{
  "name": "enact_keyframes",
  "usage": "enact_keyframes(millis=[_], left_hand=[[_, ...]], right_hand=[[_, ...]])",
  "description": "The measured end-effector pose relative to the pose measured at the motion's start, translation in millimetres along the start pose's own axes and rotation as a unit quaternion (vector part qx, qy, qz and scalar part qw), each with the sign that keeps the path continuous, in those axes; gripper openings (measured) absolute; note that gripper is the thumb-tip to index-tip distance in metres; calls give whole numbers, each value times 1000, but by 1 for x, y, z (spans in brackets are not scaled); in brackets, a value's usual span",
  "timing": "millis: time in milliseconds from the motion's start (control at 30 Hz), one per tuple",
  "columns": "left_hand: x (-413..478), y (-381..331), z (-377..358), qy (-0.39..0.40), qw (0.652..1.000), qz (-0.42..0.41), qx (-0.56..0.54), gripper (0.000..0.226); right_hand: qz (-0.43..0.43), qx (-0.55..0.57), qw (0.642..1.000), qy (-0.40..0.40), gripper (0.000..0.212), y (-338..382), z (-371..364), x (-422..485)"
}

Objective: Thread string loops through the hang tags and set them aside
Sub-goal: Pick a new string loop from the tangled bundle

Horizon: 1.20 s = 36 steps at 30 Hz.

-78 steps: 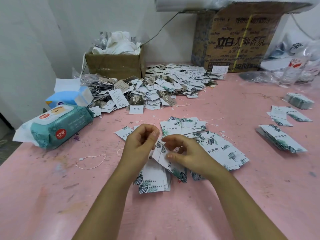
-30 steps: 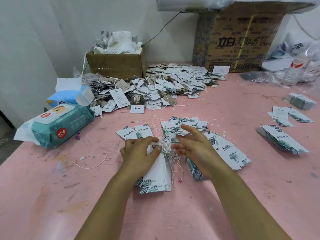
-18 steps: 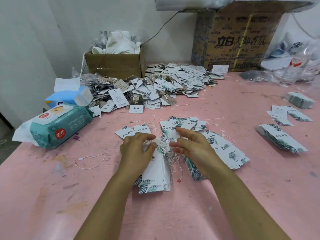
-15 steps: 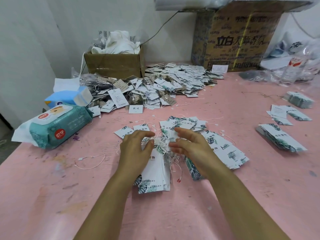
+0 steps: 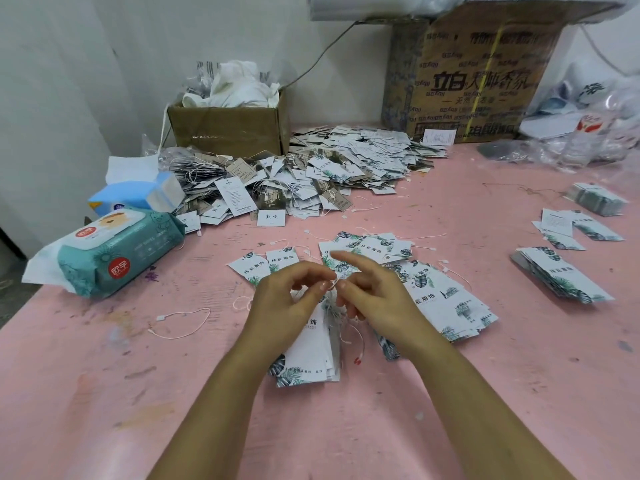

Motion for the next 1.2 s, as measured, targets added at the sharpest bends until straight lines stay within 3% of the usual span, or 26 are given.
enact_keyframes(millis=[100, 433, 567, 767, 867, 1000, 1200], left_hand=[[1, -1, -1, 1, 1000, -1, -8, 34], [2, 8, 3, -53, 996, 66, -24, 33], [4, 13, 5, -75, 995, 65, 30, 30], [4, 17, 5, -67, 989, 82, 104, 32], [2, 9, 3, -7, 994, 22, 108, 42], [-1, -1, -1, 31, 995, -34, 84, 51], [-2, -3, 2, 14, 998, -37, 43, 15]], right_hand=[[10, -11, 1000, -22, 23, 0, -1, 0], [25, 83, 982, -168, 18, 5, 19, 1], [36, 75, 987, -141, 19, 7, 15, 0], [58, 49, 997, -28, 23, 10, 4, -3], [64, 56, 996, 16, 24, 10, -1, -4], [55, 54, 997, 15, 25, 8, -2, -4], [43, 27, 999, 6, 23, 6, 0, -2]])
Point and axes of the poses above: each hand's wrist, its own x-axis towards the middle knuckle, its own z-axis out of the back of the hand, y = z × x, the point moved 2 cm from there along x, towards the middle knuckle, and after that the axes turned 6 degrees about x, right-handed, at the moved point
